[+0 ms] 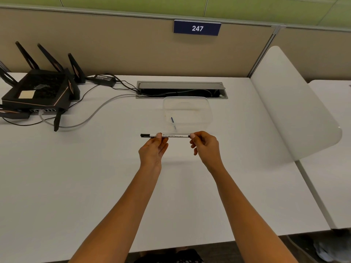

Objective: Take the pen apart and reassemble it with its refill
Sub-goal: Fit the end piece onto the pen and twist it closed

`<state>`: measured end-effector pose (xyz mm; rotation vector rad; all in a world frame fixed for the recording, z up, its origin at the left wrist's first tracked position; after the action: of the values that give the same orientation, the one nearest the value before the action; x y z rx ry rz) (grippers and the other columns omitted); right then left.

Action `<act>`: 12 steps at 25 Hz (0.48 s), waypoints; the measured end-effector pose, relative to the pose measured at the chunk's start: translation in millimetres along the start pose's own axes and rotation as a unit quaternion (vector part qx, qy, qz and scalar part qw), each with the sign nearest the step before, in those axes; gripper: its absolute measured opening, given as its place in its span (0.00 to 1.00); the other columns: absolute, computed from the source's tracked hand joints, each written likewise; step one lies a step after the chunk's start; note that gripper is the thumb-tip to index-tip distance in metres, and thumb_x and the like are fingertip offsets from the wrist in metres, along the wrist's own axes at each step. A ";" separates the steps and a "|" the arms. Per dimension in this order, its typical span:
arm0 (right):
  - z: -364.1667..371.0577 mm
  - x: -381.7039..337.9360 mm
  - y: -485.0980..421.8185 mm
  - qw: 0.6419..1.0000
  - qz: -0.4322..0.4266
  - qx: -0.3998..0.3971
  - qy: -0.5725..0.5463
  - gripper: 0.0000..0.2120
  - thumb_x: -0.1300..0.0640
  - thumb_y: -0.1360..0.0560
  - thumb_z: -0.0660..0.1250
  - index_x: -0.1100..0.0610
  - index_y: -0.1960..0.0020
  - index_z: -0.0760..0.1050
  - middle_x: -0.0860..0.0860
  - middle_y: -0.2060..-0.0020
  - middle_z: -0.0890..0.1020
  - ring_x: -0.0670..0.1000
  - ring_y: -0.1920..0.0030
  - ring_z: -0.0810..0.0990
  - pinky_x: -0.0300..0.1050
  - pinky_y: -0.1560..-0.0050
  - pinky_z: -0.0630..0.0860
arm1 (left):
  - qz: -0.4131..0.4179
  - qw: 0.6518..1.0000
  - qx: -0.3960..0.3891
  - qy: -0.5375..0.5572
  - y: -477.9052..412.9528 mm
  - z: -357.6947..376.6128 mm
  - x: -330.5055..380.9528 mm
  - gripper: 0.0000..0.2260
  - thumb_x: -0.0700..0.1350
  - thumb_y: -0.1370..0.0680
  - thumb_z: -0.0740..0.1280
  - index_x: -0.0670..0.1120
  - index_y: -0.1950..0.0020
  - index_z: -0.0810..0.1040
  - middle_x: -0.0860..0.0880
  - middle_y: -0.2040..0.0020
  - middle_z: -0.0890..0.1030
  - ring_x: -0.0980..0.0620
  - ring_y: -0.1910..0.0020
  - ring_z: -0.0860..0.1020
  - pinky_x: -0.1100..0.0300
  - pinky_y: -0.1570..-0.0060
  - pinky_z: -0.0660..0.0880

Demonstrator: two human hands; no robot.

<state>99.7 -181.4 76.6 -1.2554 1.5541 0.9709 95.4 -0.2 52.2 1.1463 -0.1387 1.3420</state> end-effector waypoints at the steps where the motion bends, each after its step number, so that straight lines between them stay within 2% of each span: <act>1: 1.6 0.8 -0.6 1.000 0.009 -0.004 0.008 0.11 0.52 0.20 0.64 0.55 0.57 0.79 0.49 0.68 0.81 0.43 0.70 0.78 0.42 0.70 0.77 | 0.001 1.000 0.000 0.001 0.5 0.5 -0.3 0.09 0.40 0.23 0.69 0.39 0.44 0.79 0.45 0.53 0.84 0.53 0.57 0.84 0.58 0.52 0.79; 4: 5.3 2.1 0.4 1.000 0.029 0.000 0.006 0.16 0.47 0.19 0.62 0.53 0.59 0.79 0.49 0.68 0.81 0.43 0.70 0.77 0.39 0.70 0.75 | 0.005 1.000 -0.003 -0.002 0.5 1.6 1.0 0.08 0.40 0.23 0.69 0.39 0.45 0.80 0.45 0.53 0.84 0.52 0.56 0.84 0.58 0.52 0.79; 8: 2.7 0.3 3.1 0.998 0.005 0.004 -0.059 0.04 0.56 0.21 0.66 0.52 0.51 0.81 0.51 0.62 0.83 0.47 0.63 0.82 0.43 0.68 0.78 | 0.013 1.000 0.003 0.000 0.1 1.0 5.5 0.08 0.40 0.23 0.69 0.39 0.46 0.80 0.46 0.55 0.84 0.52 0.56 0.84 0.58 0.51 0.80; 10: 1.4 0.8 2.6 0.998 0.004 0.003 -0.063 0.05 0.59 0.22 0.68 0.52 0.53 0.81 0.52 0.63 0.83 0.48 0.64 0.81 0.44 0.67 0.77 | 0.011 1.000 0.001 -0.002 1.0 1.5 4.6 0.07 0.40 0.23 0.69 0.40 0.46 0.80 0.46 0.54 0.84 0.52 0.55 0.84 0.57 0.50 0.80; 12: 2.8 1.1 1.8 0.999 0.019 0.003 -0.047 0.07 0.54 0.21 0.67 0.54 0.56 0.81 0.51 0.67 0.81 0.47 0.68 0.78 0.45 0.68 0.76 | 0.010 1.000 -0.001 -0.004 3.0 2.1 3.0 0.07 0.40 0.23 0.68 0.40 0.47 0.80 0.46 0.54 0.84 0.52 0.55 0.83 0.57 0.49 0.79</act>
<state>98.2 -178.8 74.8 -1.1629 1.5112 1.0359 95.0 -0.2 56.9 1.1513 -0.1577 1.3542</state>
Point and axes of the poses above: each hand's wrist, its own y-axis away from the middle knuckle, its own z-axis out of the palm, x = y × z, the point moved 4 cm from there along -y, towards the middle knuckle
